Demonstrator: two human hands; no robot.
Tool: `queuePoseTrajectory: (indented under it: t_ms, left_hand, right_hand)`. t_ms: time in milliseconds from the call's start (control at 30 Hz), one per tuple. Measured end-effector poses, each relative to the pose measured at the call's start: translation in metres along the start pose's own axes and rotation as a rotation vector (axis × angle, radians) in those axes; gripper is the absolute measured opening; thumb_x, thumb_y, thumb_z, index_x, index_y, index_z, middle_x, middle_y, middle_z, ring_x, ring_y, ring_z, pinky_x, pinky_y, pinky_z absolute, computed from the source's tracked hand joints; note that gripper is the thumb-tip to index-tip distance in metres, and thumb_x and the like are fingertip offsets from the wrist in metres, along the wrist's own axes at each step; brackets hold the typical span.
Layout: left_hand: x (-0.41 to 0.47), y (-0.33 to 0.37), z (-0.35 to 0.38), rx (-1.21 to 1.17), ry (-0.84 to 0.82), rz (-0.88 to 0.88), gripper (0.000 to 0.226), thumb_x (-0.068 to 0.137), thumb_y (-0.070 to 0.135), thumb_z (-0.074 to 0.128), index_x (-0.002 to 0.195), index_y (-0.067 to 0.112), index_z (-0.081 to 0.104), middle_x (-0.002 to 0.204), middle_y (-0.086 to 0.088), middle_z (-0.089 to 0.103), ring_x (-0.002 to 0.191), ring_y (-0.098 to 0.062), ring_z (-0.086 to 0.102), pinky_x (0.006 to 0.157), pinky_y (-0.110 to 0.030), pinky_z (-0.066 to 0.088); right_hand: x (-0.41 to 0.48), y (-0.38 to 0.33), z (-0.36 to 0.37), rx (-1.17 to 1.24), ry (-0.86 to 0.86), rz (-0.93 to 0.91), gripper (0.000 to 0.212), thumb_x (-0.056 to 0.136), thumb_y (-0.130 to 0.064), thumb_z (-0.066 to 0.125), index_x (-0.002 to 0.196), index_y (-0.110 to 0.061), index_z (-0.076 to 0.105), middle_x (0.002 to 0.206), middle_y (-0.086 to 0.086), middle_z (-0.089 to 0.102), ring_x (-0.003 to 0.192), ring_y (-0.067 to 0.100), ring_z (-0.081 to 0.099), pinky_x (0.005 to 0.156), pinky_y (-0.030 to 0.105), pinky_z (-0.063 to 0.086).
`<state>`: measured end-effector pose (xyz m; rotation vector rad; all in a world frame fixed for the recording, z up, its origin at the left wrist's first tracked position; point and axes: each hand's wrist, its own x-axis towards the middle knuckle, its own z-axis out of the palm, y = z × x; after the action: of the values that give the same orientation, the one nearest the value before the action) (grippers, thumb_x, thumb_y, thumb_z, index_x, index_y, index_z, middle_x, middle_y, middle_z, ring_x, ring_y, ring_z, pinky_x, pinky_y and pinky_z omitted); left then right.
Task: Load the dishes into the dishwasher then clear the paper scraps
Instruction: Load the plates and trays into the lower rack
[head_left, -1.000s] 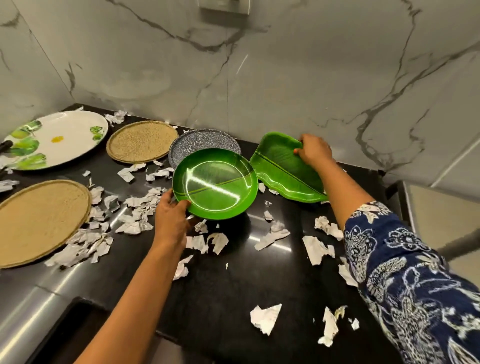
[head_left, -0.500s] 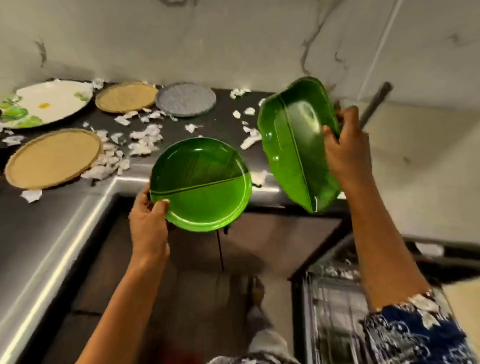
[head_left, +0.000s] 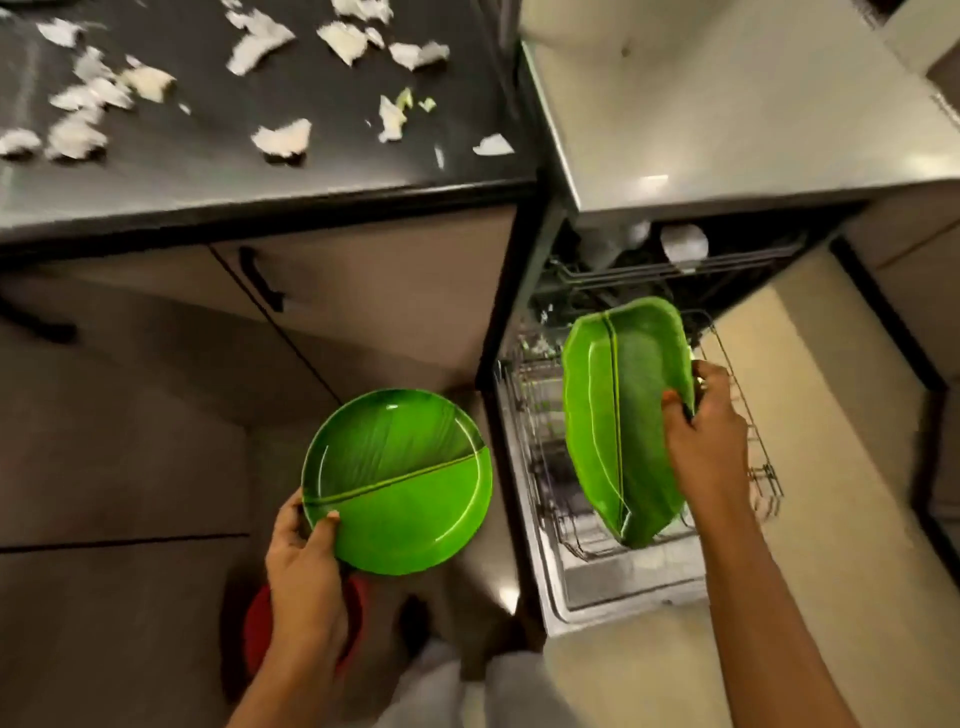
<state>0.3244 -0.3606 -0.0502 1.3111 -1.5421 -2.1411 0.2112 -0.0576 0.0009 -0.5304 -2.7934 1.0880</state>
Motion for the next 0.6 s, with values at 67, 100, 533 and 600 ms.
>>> queuePoseTrajectory:
  t_ms: [67, 100, 533, 600]
  left_hand:
    - [0.003, -0.035, 0.016, -0.001, 0.002, -0.044, 0.031, 0.094, -0.007, 0.042, 0.109, 0.017, 0.053, 0.068, 0.013, 0.069, 0.06, 0.001, 0.062, 0.045, -0.016, 0.05]
    - [0.007, -0.054, 0.022, 0.012, 0.004, -0.06, 0.031, 0.094, -0.008, 0.042, 0.105, 0.018, 0.055, 0.065, 0.015, 0.069, 0.057, 0.003, 0.062, 0.045, -0.016, 0.05]
    - [0.103, -0.21, 0.105, 0.009, 0.133, -0.026, 0.032, 0.092, -0.006, 0.044, 0.081, 0.023, 0.052, 0.065, 0.016, 0.063, 0.061, 0.0, 0.059, 0.046, -0.019, 0.051]
    - [0.112, -0.219, 0.11, 0.002, 0.133, -0.013, 0.032, 0.093, -0.005, 0.044, 0.086, 0.025, 0.053, 0.07, 0.016, 0.065, 0.061, 0.0, 0.061, 0.047, -0.019, 0.052]
  right_hand:
    - [0.012, 0.041, 0.015, -0.063, -0.009, 0.087, 0.022, 0.092, -0.011, 0.05, 0.114, -0.009, 0.052, 0.084, 0.011, 0.06, 0.07, 0.026, 0.056, 0.063, 0.03, 0.039]
    - [0.02, 0.062, 0.023, -0.085, -0.017, 0.14, 0.02, 0.091, -0.009, 0.05, 0.11, -0.005, 0.055, 0.085, 0.015, 0.061, 0.073, 0.028, 0.057, 0.064, 0.031, 0.041]
    - [0.19, 0.17, 0.193, -0.379, -0.24, 0.045, 0.028, 0.09, -0.015, 0.052, 0.113, 0.001, 0.059, 0.114, 0.026, 0.062, 0.109, 0.039, 0.058, 0.086, 0.038, 0.045]
    - [0.203, 0.172, 0.219, -0.452, -0.258, -0.043, 0.027, 0.092, -0.01, 0.048, 0.114, 0.002, 0.057, 0.115, 0.025, 0.062, 0.11, 0.037, 0.059, 0.087, 0.037, 0.046]
